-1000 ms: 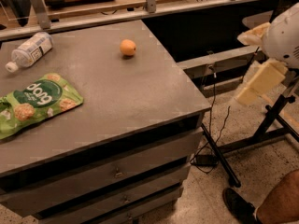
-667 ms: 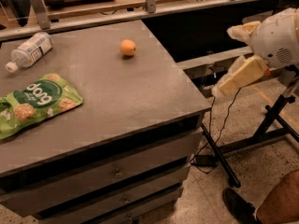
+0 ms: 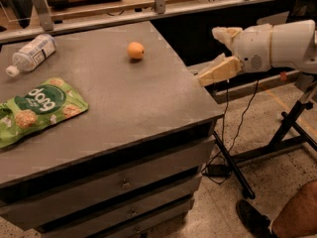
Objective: Move orange near green rice chip bag
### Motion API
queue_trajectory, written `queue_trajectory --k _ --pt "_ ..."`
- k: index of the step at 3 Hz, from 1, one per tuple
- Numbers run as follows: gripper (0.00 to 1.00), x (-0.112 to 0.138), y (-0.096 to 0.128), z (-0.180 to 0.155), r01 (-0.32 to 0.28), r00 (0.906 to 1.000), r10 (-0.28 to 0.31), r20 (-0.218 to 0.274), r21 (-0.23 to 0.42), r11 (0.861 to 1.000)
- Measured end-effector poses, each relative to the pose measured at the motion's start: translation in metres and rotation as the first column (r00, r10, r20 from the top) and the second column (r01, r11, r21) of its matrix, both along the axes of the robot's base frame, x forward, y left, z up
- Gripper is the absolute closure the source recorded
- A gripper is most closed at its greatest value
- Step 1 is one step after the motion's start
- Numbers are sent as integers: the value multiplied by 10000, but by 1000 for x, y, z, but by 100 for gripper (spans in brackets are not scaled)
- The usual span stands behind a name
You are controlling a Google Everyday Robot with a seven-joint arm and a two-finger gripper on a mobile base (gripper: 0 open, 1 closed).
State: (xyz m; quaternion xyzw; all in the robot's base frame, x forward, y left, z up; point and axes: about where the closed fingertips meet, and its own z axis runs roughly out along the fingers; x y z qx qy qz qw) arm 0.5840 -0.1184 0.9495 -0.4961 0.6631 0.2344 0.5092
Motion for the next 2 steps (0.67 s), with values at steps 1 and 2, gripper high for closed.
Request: queue_trajectory --k 1,2 --pt "0 0 0 0 0 10000 0 1 -1 10000" --pt "0 4 2 -6 112 9999 -113 -25 -216 9997"
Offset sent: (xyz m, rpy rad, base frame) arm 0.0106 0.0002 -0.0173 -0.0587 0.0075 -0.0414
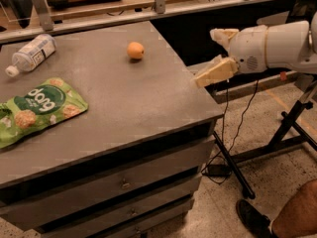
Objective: Move orange near green rice chip bag
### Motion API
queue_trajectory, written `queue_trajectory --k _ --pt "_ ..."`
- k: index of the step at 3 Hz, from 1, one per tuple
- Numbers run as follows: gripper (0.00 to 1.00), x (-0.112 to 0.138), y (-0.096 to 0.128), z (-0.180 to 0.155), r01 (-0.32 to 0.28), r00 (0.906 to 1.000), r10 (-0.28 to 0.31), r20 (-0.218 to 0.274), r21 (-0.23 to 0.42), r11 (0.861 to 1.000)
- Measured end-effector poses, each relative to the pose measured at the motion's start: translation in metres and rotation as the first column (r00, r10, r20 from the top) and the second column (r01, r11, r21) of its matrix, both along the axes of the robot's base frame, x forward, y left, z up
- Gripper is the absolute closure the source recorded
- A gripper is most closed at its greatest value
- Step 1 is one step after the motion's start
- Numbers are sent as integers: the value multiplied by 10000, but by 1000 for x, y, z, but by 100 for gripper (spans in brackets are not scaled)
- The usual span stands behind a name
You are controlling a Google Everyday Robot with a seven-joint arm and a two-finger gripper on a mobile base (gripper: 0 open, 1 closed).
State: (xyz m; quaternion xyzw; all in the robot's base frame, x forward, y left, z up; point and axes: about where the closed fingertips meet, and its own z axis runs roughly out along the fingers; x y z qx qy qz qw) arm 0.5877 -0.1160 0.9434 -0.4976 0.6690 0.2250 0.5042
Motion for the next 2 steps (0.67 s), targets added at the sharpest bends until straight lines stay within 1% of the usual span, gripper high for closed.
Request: queue_trajectory --k 1,2 --pt "0 23 5 -20 104 9999 -102 97 -255 9996" --pt "0 53 14 -44 156 9995 -142 291 -490 9987"
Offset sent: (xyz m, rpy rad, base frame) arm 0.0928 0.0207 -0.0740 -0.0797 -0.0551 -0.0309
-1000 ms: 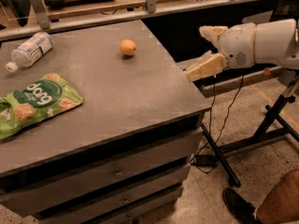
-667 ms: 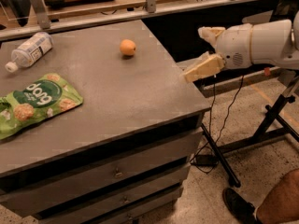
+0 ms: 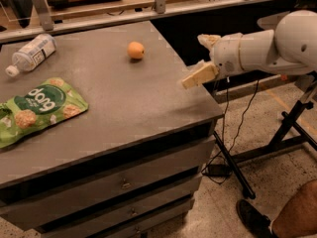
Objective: Move orange near green rice chip bag
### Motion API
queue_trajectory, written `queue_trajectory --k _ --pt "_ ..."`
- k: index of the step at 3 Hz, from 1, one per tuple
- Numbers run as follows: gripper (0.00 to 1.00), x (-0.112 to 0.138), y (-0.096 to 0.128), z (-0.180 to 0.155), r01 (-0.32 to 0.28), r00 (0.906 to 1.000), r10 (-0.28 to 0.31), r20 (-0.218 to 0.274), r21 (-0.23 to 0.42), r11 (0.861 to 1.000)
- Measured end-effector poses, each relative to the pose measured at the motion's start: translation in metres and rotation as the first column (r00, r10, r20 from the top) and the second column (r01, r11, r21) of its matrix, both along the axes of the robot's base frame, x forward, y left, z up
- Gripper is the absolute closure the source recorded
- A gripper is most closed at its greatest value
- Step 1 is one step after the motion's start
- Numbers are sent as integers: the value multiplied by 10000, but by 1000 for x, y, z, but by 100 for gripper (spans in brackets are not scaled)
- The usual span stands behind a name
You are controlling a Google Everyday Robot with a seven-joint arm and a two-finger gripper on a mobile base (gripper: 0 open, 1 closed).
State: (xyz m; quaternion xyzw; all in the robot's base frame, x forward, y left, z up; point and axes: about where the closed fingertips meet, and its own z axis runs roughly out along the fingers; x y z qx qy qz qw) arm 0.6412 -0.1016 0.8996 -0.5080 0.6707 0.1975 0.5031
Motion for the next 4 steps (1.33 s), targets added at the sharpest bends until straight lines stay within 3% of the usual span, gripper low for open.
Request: queue_trajectory --k 3,4 --pt "0 80 55 -49 -378 9992 385 -140 442 9983" --pt "0 106 77 -56 -461 9989 458 60 788 9958"
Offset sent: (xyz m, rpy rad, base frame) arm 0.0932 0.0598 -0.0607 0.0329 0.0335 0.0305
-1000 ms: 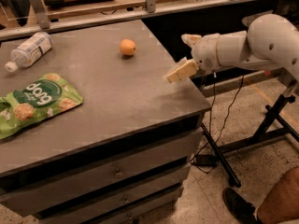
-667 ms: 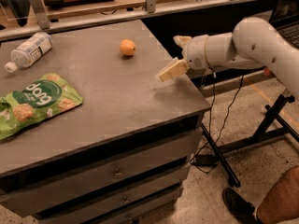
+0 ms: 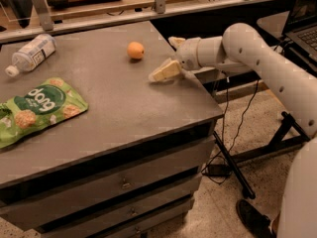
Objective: Move orange near green rice chip bag
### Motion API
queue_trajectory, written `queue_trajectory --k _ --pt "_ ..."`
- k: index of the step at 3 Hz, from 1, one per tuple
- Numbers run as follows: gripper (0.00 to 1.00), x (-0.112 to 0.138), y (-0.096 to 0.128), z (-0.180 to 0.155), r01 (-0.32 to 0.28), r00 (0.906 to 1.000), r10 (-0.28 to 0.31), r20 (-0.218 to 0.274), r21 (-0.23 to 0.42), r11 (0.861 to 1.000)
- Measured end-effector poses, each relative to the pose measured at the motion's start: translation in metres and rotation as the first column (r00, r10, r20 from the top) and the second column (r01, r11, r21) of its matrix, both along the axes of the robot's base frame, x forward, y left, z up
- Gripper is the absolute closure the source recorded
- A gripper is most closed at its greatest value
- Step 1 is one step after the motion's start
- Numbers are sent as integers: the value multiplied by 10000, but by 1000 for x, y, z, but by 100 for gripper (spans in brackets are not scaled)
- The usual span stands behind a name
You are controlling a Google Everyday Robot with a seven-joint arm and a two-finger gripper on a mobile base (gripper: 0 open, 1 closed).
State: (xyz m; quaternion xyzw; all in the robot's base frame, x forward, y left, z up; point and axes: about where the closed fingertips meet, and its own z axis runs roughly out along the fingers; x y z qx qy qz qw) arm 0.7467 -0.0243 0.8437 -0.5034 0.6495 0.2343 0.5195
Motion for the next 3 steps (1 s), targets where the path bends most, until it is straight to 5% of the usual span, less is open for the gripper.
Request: queue_trajectory --k 2,3 --pt "0 33 30 -1 -18 9999 10 154 565 9984" --pt "0 44 48 1 72 9991 -37 -413 839 9964"
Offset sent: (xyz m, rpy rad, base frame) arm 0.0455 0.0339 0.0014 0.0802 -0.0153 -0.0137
